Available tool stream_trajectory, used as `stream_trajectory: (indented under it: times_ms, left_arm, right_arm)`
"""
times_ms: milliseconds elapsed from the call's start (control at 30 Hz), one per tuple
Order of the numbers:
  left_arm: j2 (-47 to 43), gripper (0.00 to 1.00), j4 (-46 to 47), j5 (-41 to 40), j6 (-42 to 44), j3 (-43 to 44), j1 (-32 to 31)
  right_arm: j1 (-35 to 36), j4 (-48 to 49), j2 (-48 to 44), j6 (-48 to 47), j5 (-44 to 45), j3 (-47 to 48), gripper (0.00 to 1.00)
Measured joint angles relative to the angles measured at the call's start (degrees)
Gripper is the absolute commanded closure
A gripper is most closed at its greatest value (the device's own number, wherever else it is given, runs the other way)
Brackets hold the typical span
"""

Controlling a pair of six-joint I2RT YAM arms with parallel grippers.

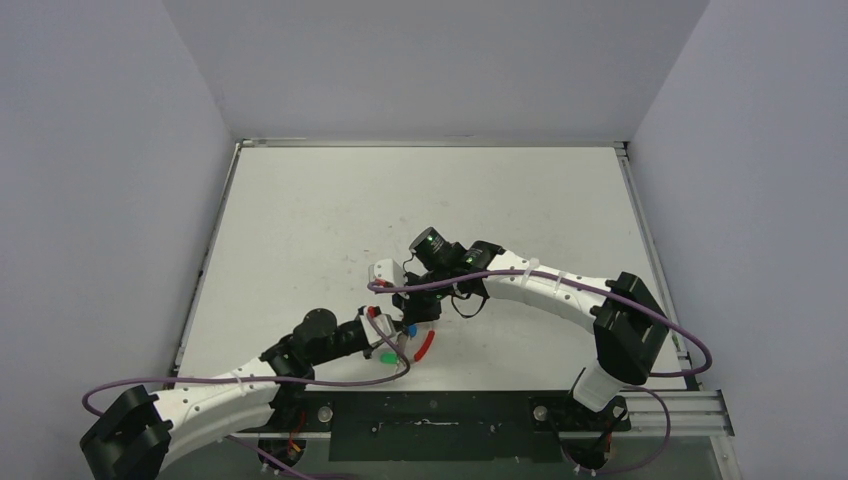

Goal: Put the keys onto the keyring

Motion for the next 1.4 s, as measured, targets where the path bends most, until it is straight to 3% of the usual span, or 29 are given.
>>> stream_trajectory:
  times_ms: [833,1100,1267,1400]
  left_arm:
    - [-5.73,1.0,3.61,-3.93,-4.52,-4.61,0.0]
    - [-5.6,1.0,4.72,-4.2,-4.92,-4.76,0.0]
    - [-5.53,1.0,5.05,-4.09,-4.98,-4.81,0.0]
    - [-5.53,1.0,5.53,-4.09,-4.98,-4.81,0.04]
  right_arm:
    - [-4.55,11.39,-0.02,5.27,-5.73,-7.58,1.0]
    - [-5.53,20.24,-0.46,7.08,-6.16,-13.77,0.68]
    - [-5.73,24.96,-5.07,6.91,-5.92,-18.95,0.58]
    - [-6.1,26.93,-8.72,6.6,-5.7,-21.05,0.57]
